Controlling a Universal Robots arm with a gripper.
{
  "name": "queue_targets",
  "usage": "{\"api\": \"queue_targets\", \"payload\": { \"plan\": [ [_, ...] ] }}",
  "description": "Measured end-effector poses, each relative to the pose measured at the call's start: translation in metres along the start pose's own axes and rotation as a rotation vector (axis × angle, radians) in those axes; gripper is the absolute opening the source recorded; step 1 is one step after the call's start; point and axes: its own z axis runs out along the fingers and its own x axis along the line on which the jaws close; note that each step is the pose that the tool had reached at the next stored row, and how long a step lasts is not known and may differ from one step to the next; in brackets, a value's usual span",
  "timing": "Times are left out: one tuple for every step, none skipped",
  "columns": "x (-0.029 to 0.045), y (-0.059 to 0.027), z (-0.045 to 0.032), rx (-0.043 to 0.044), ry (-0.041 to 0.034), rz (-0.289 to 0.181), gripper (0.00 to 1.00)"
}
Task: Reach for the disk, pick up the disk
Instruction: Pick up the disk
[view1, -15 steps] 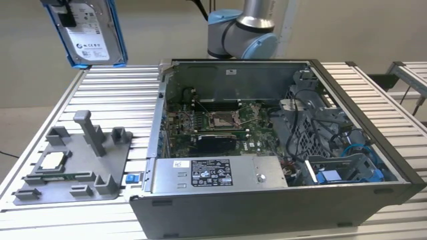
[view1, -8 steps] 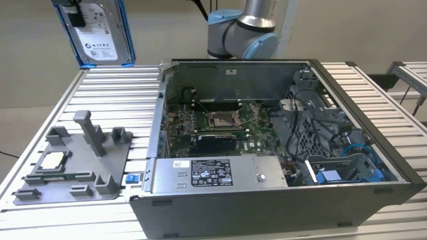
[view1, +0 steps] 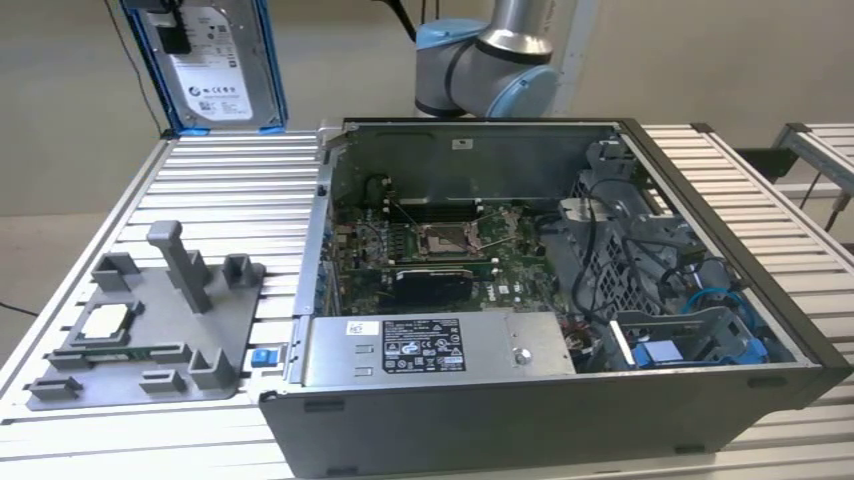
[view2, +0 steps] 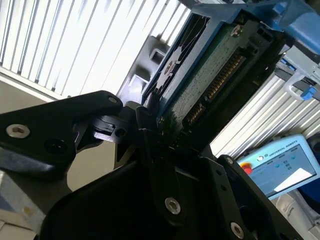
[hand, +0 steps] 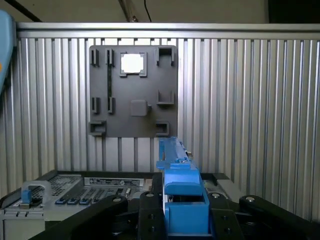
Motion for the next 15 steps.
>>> {"api": "queue_targets", "payload": {
  "plan": [
    [0.0,-0.002,-0.0001,-0.0001,0.0,0.0,0.0],
    [-0.0001,-0.0041,-0.0001,-0.0001,0.0,0.0,0.0],
    [-0.0001,-0.0059,-0.0002,-0.0001,0.0001,0.0,0.0],
    [-0.0002,-0.008,-0.0002,-0.0001,0.0001,0.0,0.0],
    [-0.0002,-0.0099,-0.0003,-0.0001,0.0001,0.0,0.0],
    [-0.0002,-0.012,-0.0003,-0.0001,0.0001,0.0,0.0],
    [-0.0003,-0.0142,-0.0003,-0.0001,0.0001,0.0,0.0],
    [-0.0003,-0.0162,-0.0004,-0.0001,0.0001,0.0,0.0],
    [-0.0003,-0.0185,-0.0004,-0.0001,0.0001,0.0,0.0],
    [-0.0003,-0.0208,-0.0004,-0.0001,0.0,0.0,0.0],
    [-0.0004,-0.023,-0.0005,-0.0001,0.0001,0.0,0.0],
    [-0.0004,-0.0253,-0.0005,-0.0001,0.0,0.0,0.0],
    [-0.0005,-0.0275,-0.0006,-0.0001,0.0001,0.0,0.0],
    [-0.0005,-0.03,-0.0007,-0.0002,0.0001,0.0,0.0],
    [-0.0005,-0.0323,-0.0007,-0.0001,0.0,0.0,0.0]
  ]
}}
